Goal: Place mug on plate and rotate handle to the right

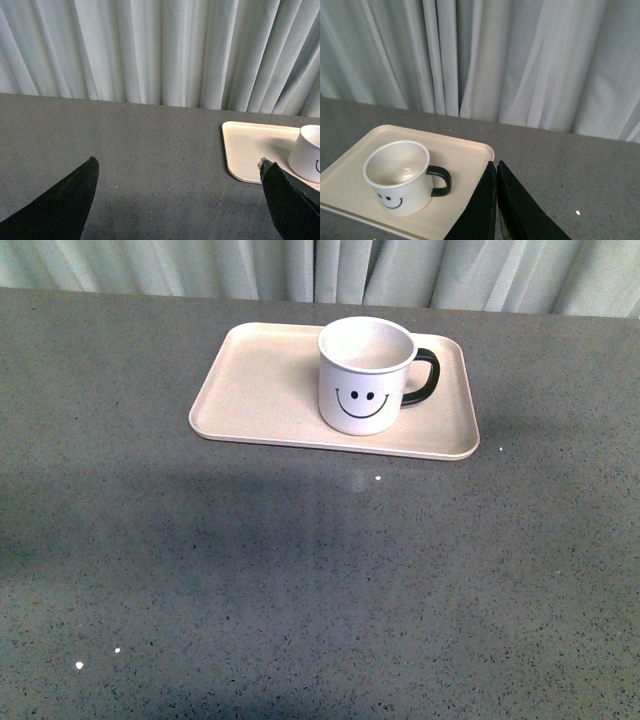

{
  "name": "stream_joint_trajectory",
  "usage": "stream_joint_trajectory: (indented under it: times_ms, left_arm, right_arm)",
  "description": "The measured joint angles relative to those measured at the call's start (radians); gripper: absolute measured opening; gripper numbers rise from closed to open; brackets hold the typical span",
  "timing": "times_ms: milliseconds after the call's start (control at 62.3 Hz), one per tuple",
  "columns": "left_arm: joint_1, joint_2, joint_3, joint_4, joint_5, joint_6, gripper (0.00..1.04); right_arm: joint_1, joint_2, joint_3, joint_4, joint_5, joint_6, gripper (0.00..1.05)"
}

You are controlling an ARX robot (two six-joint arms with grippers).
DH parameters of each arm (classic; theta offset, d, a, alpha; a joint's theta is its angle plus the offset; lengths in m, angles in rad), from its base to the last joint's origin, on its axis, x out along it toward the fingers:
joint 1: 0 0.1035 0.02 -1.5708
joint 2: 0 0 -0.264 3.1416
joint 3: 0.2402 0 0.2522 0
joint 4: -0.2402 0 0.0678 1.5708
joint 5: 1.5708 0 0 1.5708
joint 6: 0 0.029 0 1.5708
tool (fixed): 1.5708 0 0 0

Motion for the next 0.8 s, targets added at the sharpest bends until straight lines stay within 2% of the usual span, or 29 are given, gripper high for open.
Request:
stream_joint_trajectory:
  times_ms: [257, 385, 803]
  left_arm:
    - [0.000, 0.000, 0.000, 0.000, 0.000, 0.000, 0.95]
    - [0.000, 0.000, 0.000, 0.000, 0.000, 0.000, 0.95]
    - [0.000, 0.000, 0.000, 0.000, 0.000, 0.000, 0.95]
  right_arm:
    - [-0.011, -0.179, -0.139, -0.037, 0.000, 0.000, 0.02]
    - [-0.011, -0.216, -0.215, -0.005, -0.003, 0.000, 0.02]
    - [-0.011, -0.562, -0.301, -0.262, -0.003, 0.000, 0.02]
